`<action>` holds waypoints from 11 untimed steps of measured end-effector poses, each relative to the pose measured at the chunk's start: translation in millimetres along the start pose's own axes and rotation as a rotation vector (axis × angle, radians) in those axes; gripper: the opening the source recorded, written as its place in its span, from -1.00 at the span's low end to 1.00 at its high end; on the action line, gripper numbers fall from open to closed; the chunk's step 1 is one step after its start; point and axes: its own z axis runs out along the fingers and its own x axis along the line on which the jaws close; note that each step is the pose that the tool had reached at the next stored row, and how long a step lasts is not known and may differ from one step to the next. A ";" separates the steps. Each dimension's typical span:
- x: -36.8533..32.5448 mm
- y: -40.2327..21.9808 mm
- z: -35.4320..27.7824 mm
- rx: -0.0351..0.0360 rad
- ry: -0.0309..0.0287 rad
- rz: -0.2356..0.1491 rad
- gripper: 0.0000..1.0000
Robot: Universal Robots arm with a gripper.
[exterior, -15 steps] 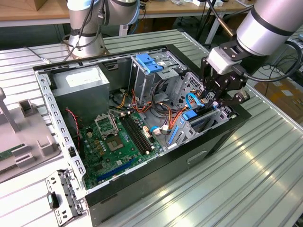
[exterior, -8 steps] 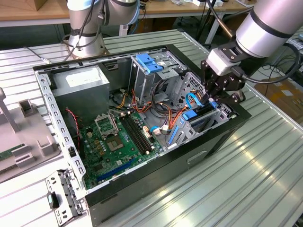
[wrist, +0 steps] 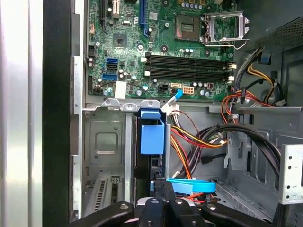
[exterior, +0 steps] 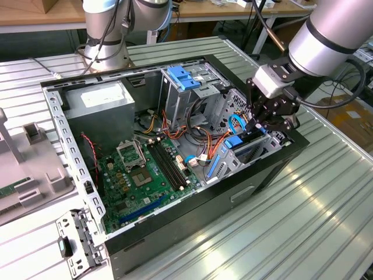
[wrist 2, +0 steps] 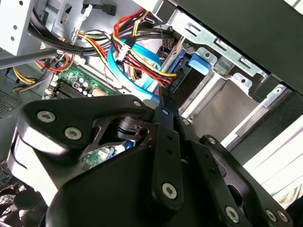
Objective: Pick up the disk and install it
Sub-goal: 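Insert the second disk wire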
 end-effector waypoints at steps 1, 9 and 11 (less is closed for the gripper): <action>0.3 -0.1 0.5 -0.0005 0.0001 0.000 -0.79; 1.3 -1.0 -0.9 -0.0012 -0.0018 0.000 -0.79; 0.6 -5.3 -5.5 -0.0013 -0.0049 0.000 -0.79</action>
